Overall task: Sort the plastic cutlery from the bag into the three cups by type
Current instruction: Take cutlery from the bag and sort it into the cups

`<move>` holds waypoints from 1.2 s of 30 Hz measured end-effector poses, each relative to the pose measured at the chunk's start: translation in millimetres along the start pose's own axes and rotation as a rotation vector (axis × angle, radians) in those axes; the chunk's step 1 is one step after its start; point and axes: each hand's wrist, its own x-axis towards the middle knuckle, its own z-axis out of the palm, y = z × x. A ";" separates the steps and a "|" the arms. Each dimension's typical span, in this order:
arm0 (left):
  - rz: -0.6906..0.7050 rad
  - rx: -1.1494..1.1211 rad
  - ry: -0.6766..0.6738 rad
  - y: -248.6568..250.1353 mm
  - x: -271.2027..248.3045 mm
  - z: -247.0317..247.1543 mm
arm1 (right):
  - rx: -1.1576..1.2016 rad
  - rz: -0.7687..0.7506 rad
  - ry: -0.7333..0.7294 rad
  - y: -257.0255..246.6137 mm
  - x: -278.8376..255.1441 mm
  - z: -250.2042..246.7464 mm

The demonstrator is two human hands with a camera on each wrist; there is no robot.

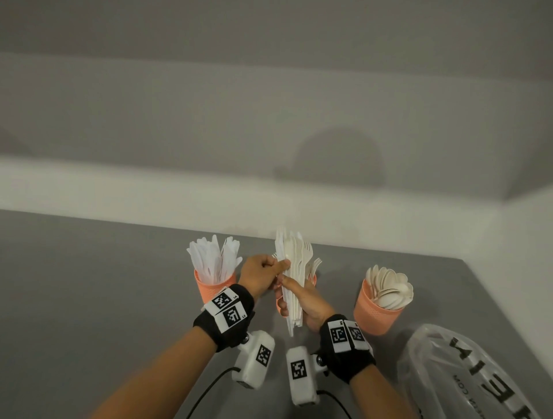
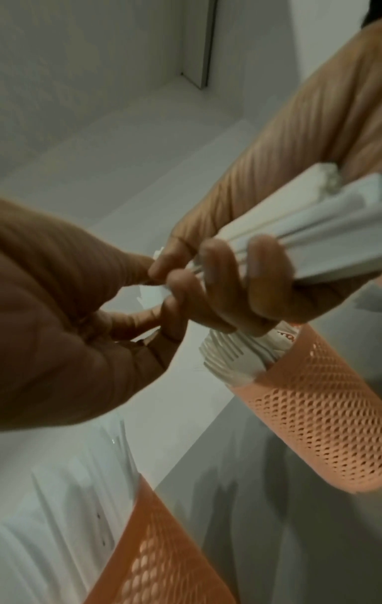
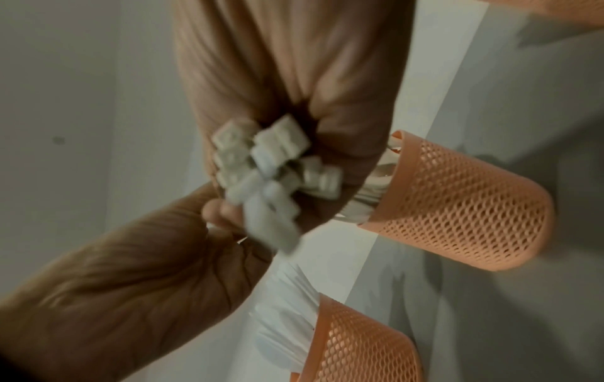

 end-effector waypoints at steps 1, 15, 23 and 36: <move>-0.001 0.031 0.018 -1.2 2.1 0.8 | -0.001 0.006 -0.006 -0.9 -1.1 -0.8; 0.082 -0.410 0.198 29.0 8.1 -16.6 | 0.036 0.096 -0.025 4.0 -10.9 -15.7; 0.425 -0.209 0.560 53.3 22.1 -74.5 | 0.064 0.044 -0.055 -8.7 -5.5 -6.7; 0.483 0.285 0.513 -40.5 33.7 -104.2 | -0.036 0.070 -0.071 -4.8 3.1 20.9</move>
